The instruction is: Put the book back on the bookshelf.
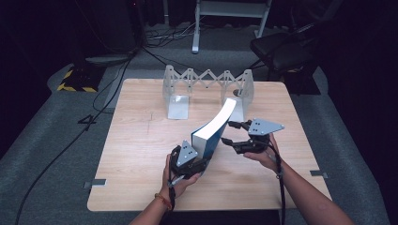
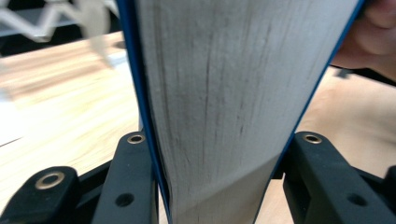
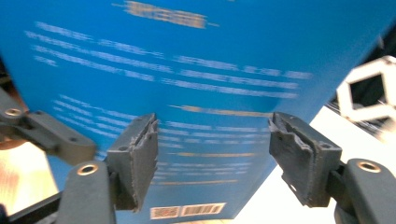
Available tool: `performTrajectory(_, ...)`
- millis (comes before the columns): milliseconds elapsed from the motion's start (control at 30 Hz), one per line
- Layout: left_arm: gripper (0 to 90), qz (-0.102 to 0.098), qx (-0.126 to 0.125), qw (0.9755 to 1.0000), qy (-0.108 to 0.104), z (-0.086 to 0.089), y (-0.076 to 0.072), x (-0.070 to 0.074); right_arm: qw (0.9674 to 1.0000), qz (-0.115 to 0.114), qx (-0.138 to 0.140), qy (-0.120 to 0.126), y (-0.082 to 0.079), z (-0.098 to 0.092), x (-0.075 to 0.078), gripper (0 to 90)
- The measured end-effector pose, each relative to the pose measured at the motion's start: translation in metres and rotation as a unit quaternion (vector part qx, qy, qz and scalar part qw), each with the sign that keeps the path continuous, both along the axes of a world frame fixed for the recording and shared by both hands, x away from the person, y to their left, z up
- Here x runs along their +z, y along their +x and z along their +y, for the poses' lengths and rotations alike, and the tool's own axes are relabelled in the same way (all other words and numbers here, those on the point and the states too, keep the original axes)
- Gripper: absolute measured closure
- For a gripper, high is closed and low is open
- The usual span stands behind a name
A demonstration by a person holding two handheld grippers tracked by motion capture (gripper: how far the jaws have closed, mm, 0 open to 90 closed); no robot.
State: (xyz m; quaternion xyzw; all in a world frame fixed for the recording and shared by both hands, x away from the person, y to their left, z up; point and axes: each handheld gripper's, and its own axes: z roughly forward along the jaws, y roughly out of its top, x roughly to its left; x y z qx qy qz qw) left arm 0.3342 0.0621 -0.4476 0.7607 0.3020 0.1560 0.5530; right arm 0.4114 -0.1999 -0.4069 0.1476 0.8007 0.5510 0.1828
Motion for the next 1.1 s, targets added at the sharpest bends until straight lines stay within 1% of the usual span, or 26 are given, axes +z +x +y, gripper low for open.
performTrajectory(67,59.2,0.012,-0.031,0.9994,-0.007,-0.007,0.004,0.001,1.0,0.006,-0.007,0.0,0.001,-0.014,0.001,27.0)
performTrajectory(100,59.1,0.016,-0.043,0.9989,-0.01,-0.01,0.006,0.001,0.9999,0.003,-0.013,-0.001,0.001,-0.021,0.003,26.8)
performTrajectory(133,59.1,0.015,-0.056,0.9983,-0.009,-0.013,0.008,0.001,0.9997,0.001,-0.023,0.002,0.0,-0.029,0.004,26.9)
performTrajectory(200,58.9,0.009,-0.079,0.9968,0.003,-0.019,0.01,0.002,0.9993,0.007,-0.035,0.009,-0.001,-0.044,0.006,27.7)
performTrajectory(233,58.6,0.006,-0.093,0.9956,0.012,-0.021,0.01,0.003,0.9993,0.009,-0.035,0.008,-0.002,-0.051,0.006,28.0)
performTrajectory(267,58.4,0.003,-0.102,0.9945,0.022,-0.023,0.01,0.004,0.9993,0.007,-0.038,0.001,-0.004,-0.058,0.005,27.7)
performTrajectory(300,58.2,0.001,-0.109,0.9937,0.027,-0.024,0.01,0.005,0.9991,0.011,-0.041,-0.005,-0.006,-0.063,0.004,27.8)
performTrajectory(367,58.1,0.003,-0.119,0.9925,0.031,-0.024,0.012,0.006,0.9986,0.015,-0.048,-0.014,-0.007,-0.07,0.001,28.6)
performTrajectory(400,58.1,0.004,-0.122,0.992,0.031,-0.023,0.014,0.006,0.9982,0.02,-0.053,-0.017,-0.008,-0.073,-0.001,29.6)
performTrajectory(467,58.6,0.012,-0.129,0.9911,0.032,-0.017,0.017,0.007,0.998,0.02,-0.058,-0.014,-0.01,-0.079,-0.004,30.5)
performTrajectory(500,58.9,0.012,-0.133,0.9905,0.035,-0.014,0.019,0.008,0.9977,0.02,-0.062,-0.017,-0.011,-0.083,-0.006,30.7)
performTrajectory(533,59.1,0.015,-0.136,0.9899,0.036,-0.011,0.02,0.009,0.9972,0.02,-0.068,-0.025,-0.012,-0.086,-0.008,30.8)
performTrajectory(567,59.2,0.02,-0.143,0.9888,0.038,-0.008,0.022,0.01,0.9966,0.021,-0.072,-0.034,-0.012,-0.09,-0.01,30.8)
performTrajectory(600,59.3,0.023,-0.151,0.9875,0.04,-0.005,0.024,0.01,0.9954,0.024,-0.079,-0.049,-0.011,-0.094,-0.014,30.7)
performTrajectory(667,59.3,0.029,-0.159,0.986,0.04,0.001,0.026,0.011,0.9927,0.037,-0.092,-0.069,-0.01,-0.103,-0.022,31.0)
performTrajectory(700,59.3,0.031,-0.164,0.9851,0.04,0.003,0.027,0.012,0.9901,0.05,-0.1,-0.085,-0.008,-0.11,-0.029,30.7)
performTrajectory(767,59.3,0.033,-0.175,0.9831,0.043,0.007,0.028,0.012,0.9861,0.069,-0.111,-0.102,-0.006,-0.121,-0.04,30.6)
performTrajectory(833,59.3,0.037,-0.192,0.9796,0.045,0.011,0.031,0.013,0.9811,0.108,-0.123,-0.104,-0.002,-0.132,-0.052,30.7)
performTrajectory(867,59.3,0.038,-0.201,0.9778,0.044,0.013,0.032,0.013,0.9787,0.125,-0.13,-0.098,-0.001,-0.137,-0.057,30.7)
performTrajectory(900,59.3,0.039,-0.21,0.9759,0.045,0.014,0.034,0.013,0.9764,0.136,-0.136,-0.099,0.0,-0.141,-0.061,30.7)
performTrajectory(933,59.2,0.039,-0.219,0.9739,0.045,0.016,0.036,0.013,0.9744,0.136,-0.141,-0.111,-0.001,-0.144,-0.065,30.8)
performTrajectory(967,59.1,0.041,-0.233,0.9707,0.043,0.019,0.039,0.013,0.9718,0.14,-0.149,-0.118,-0.002,-0.148,-0.07,31.0)
performTrajectory(1033,59.2,0.039,-0.244,0.968,0.043,0.021,0.041,0.013,0.9712,0.147,-0.147,-0.117,-0.004,-0.151,-0.074,31.0)
performTrajectory(1067,59.1,0.039,-0.244,0.968,0.043,0.021,0.041,0.013,0.9712,0.147,-0.147,-0.117,-0.004,-0.151,-0.074,31.0)
performTrajectory(1100,59.1,0.039,-0.251,0.9662,0.043,0.021,0.042,0.013,0.971,0.144,-0.147,-0.123,-0.005,-0.152,-0.075,31.0)
